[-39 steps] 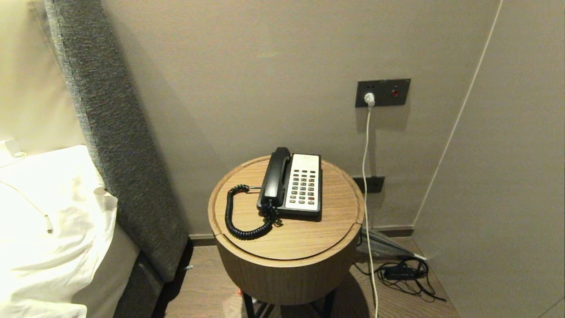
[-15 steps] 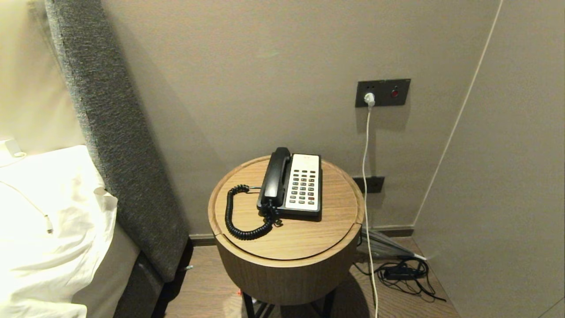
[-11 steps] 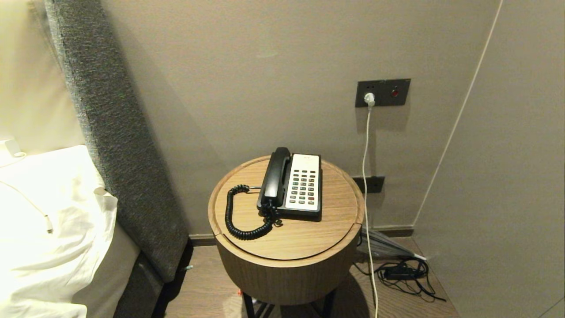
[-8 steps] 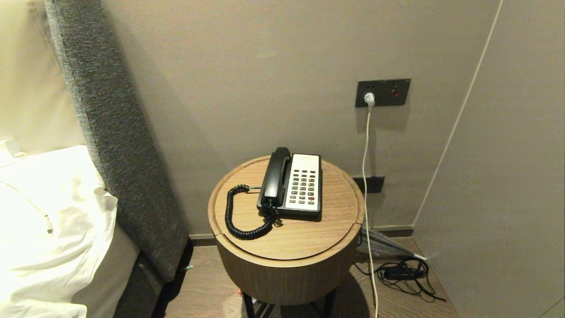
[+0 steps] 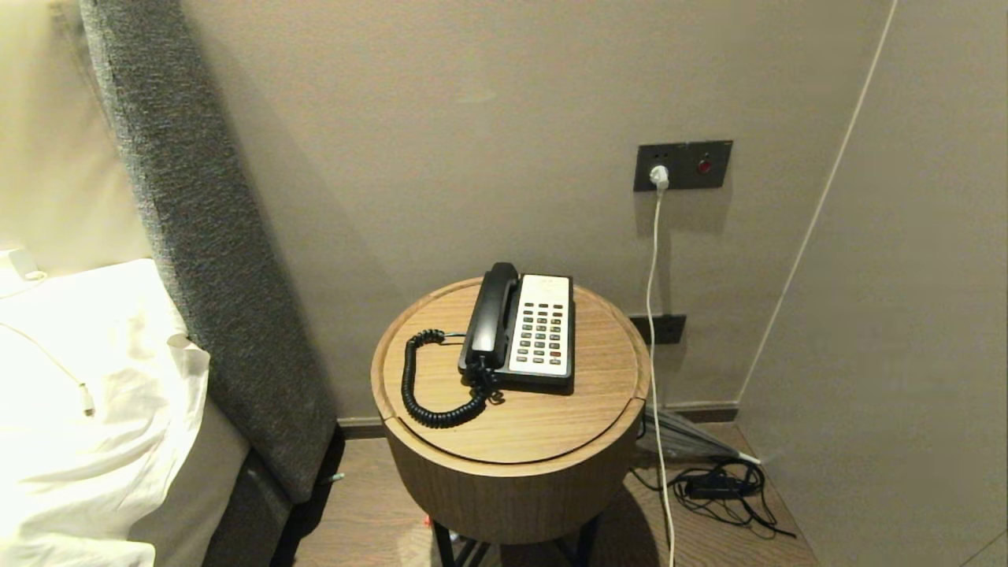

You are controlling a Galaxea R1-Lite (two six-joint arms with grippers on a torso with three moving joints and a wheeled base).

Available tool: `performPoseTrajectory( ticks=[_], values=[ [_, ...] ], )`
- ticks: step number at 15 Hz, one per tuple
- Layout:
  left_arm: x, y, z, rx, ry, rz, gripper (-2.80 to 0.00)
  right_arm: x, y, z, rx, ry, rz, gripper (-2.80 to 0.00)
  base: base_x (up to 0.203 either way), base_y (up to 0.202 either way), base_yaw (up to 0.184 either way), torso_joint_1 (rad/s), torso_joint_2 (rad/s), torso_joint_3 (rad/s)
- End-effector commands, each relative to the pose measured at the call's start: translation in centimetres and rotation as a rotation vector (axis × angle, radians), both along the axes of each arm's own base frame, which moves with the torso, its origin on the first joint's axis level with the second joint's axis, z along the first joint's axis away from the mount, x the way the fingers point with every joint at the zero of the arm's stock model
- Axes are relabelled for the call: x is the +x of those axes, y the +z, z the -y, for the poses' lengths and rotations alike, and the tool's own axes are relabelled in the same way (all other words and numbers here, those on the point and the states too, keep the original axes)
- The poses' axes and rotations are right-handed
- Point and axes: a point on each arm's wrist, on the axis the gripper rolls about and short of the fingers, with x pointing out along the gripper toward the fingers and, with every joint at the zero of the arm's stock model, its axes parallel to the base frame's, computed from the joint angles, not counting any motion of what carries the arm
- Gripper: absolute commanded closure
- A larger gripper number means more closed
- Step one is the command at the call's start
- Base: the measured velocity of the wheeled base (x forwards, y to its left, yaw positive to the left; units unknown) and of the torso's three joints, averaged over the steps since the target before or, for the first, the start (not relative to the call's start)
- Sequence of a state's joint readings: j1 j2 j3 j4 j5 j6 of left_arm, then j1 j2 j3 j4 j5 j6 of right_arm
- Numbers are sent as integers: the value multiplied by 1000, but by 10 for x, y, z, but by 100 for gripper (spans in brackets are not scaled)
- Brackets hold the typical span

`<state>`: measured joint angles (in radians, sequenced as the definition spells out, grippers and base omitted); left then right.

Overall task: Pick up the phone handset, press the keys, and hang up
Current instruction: Pick up the desk phone handset

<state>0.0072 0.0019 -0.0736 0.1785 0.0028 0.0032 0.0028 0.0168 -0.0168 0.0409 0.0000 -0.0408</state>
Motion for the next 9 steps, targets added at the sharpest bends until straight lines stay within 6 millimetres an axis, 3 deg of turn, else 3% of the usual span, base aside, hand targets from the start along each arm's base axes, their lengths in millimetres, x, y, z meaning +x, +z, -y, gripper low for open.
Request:
performPoseTrajectory(
  ticks=[1, 9],
  values=[
    [0, -1, 0, 3, 0, -2, 0, 0, 0, 0, -1, 0, 0, 0, 0, 0, 0, 0, 0, 0],
    [0, -1, 0, 6, -1, -2, 0, 0, 0, 0, -1, 0, 0, 0, 0, 0, 0, 0, 0, 0]
  ],
)
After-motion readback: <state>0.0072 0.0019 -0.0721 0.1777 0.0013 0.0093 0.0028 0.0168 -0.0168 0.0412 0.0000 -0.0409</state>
